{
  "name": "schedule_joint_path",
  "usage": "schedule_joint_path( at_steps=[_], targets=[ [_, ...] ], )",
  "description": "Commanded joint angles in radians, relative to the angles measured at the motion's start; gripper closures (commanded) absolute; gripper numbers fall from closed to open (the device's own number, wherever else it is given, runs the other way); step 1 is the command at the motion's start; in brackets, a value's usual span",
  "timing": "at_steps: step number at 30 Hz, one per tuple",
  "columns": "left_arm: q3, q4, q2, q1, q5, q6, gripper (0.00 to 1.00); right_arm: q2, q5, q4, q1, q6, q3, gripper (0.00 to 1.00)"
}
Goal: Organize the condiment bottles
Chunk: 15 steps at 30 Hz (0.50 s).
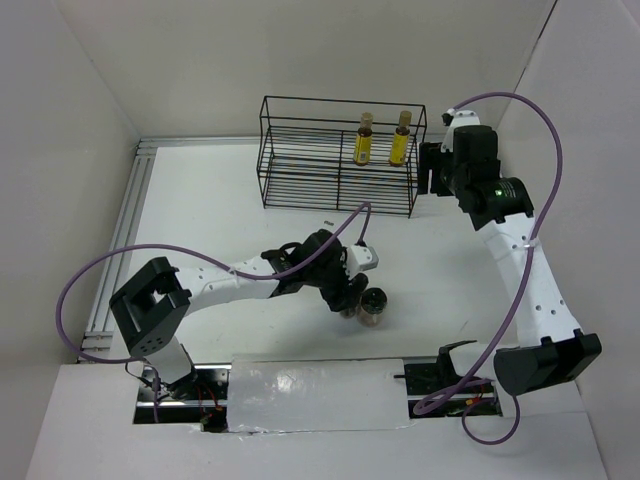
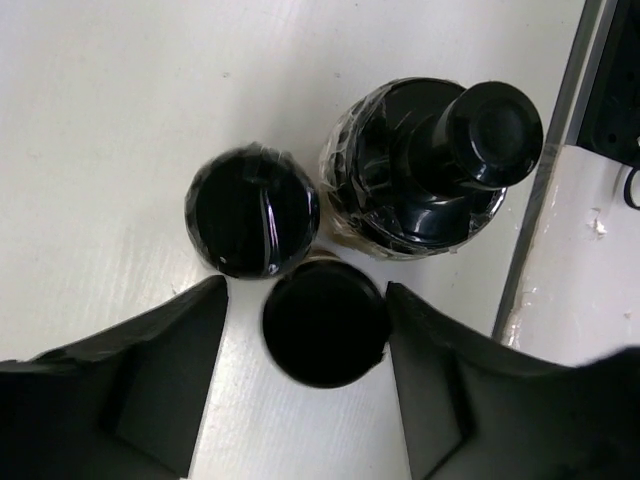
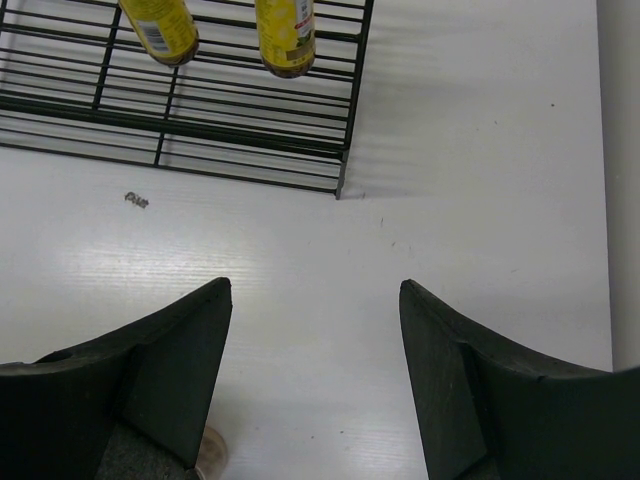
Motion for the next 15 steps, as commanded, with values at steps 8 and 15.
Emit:
schedule_joint_path(
  at_steps=[8,15],
  targets=[
    [0.023,-0.045,-0.02,-0.006,0.0,-0.004,0.73,-0.021,-0.018,-0.001,-0.02,-0.01,-0.006,0.25],
    [0.009,-0.166,-0.1,0.002,-0.057,0.042,1.0,-0.029,-0.039,0.033,-0.026,0.008,-0.043,0.25]
  ],
)
